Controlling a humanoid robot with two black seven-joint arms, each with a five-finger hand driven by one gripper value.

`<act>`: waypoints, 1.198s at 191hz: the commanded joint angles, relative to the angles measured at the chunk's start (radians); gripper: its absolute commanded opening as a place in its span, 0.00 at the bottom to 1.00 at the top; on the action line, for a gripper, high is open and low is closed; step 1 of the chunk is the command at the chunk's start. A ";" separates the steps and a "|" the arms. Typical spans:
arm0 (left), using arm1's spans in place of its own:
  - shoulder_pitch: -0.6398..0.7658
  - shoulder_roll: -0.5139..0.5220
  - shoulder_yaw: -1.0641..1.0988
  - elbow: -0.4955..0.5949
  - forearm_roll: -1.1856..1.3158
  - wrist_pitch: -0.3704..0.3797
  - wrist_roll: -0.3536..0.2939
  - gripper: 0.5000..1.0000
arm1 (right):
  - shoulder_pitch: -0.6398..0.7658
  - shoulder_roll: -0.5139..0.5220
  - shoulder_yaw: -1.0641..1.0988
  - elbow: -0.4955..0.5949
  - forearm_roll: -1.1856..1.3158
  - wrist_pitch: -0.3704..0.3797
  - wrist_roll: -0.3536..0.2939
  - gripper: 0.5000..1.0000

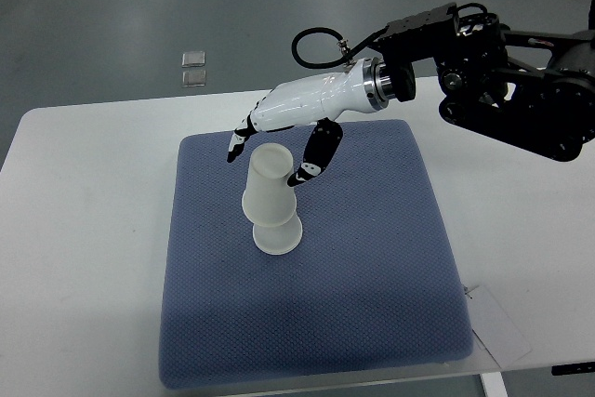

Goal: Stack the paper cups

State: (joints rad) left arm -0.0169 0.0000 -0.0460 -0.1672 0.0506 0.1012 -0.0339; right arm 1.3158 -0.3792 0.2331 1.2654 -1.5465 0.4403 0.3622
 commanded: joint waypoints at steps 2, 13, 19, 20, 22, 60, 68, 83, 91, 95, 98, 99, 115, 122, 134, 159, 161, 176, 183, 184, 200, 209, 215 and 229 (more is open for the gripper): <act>0.000 0.000 0.000 0.000 0.000 0.000 0.000 1.00 | -0.003 -0.003 0.000 0.000 0.000 0.000 0.000 0.81; 0.000 0.000 0.000 0.000 0.000 0.000 0.000 1.00 | -0.003 -0.006 0.002 -0.001 0.000 0.000 0.000 0.83; 0.000 0.000 0.000 0.000 0.000 0.000 0.000 1.00 | -0.003 -0.009 0.003 -0.001 0.002 0.000 0.000 0.83; 0.000 0.000 0.000 0.000 0.000 0.000 0.000 1.00 | -0.003 -0.009 0.003 -0.001 0.002 0.000 0.000 0.83; -0.002 0.000 0.000 0.000 0.000 0.000 0.000 1.00 | -0.003 -0.010 0.005 -0.001 0.002 0.000 0.000 0.83; 0.000 0.000 0.000 0.000 0.000 0.000 0.000 1.00 | -0.013 -0.033 0.037 -0.035 0.037 -0.003 0.000 0.83; 0.000 0.000 0.000 0.000 0.000 0.000 0.000 1.00 | -0.032 -0.046 0.078 -0.063 0.075 -0.002 -0.002 0.83; 0.000 0.000 0.000 0.000 0.000 0.000 0.000 1.00 | -0.086 -0.056 0.164 -0.152 0.195 0.000 -0.015 0.83; 0.000 0.000 0.000 0.000 0.000 0.000 0.000 1.00 | -0.107 -0.056 0.196 -0.202 0.262 -0.002 -0.037 0.83; 0.000 0.000 0.000 0.000 0.000 0.000 0.000 1.00 | -0.116 -0.056 0.210 -0.228 0.299 -0.002 -0.049 0.83; 0.000 0.000 0.000 0.000 0.000 0.000 0.000 1.00 | -0.122 -0.056 0.216 -0.239 0.321 -0.002 -0.054 0.83; 0.000 0.000 0.000 0.000 0.000 0.000 0.000 1.00 | -0.122 -0.056 0.216 -0.239 0.321 -0.002 -0.054 0.83; 0.000 0.000 0.000 0.000 0.000 0.000 0.000 1.00 | -0.170 -0.058 0.253 -0.320 0.489 -0.012 -0.097 0.83; 0.000 0.000 0.000 0.000 0.000 0.000 0.000 1.00 | -0.182 -0.058 0.255 -0.344 0.543 -0.028 -0.111 0.83; 0.000 0.000 0.000 0.000 0.000 0.000 0.000 1.00 | -0.202 -0.056 0.255 -0.386 0.637 -0.087 -0.137 0.83; 0.000 0.000 0.000 0.000 0.000 0.000 0.000 1.00 | -0.257 -0.047 0.255 -0.454 0.819 -0.212 -0.178 0.83; 0.000 0.000 0.000 0.000 0.000 0.000 0.000 1.00 | -0.262 -0.047 0.255 -0.457 0.836 -0.219 -0.181 0.83; 0.000 0.000 0.000 0.000 0.000 0.000 0.000 1.00 | -0.302 -0.041 0.255 -0.462 0.934 -0.259 -0.201 0.83; 0.000 0.000 0.000 0.000 0.000 0.000 0.000 1.00 | -0.323 -0.035 0.256 -0.463 0.967 -0.278 -0.209 0.83; 0.000 0.000 0.000 0.000 0.000 0.000 0.000 1.00 | -0.331 -0.035 0.256 -0.465 0.977 -0.284 -0.210 0.83; 0.000 0.000 0.000 0.000 0.000 0.000 0.000 1.00 | -0.377 -0.017 0.301 -0.471 1.037 -0.348 -0.216 0.83; 0.000 0.000 0.000 0.000 0.000 0.000 0.000 1.00 | -0.411 0.014 0.345 -0.489 1.063 -0.390 -0.219 0.83; 0.000 0.000 0.000 0.000 0.000 0.000 0.000 1.00 | -0.435 0.040 0.377 -0.506 1.069 -0.419 -0.221 0.83; 0.000 0.000 0.000 0.000 0.000 0.000 0.000 1.00 | -0.478 0.098 0.427 -0.552 1.068 -0.465 -0.235 0.83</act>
State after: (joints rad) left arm -0.0169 0.0000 -0.0460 -0.1672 0.0506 0.1012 -0.0340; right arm 0.8965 -0.3513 0.5908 0.7650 -0.4911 0.0428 0.1419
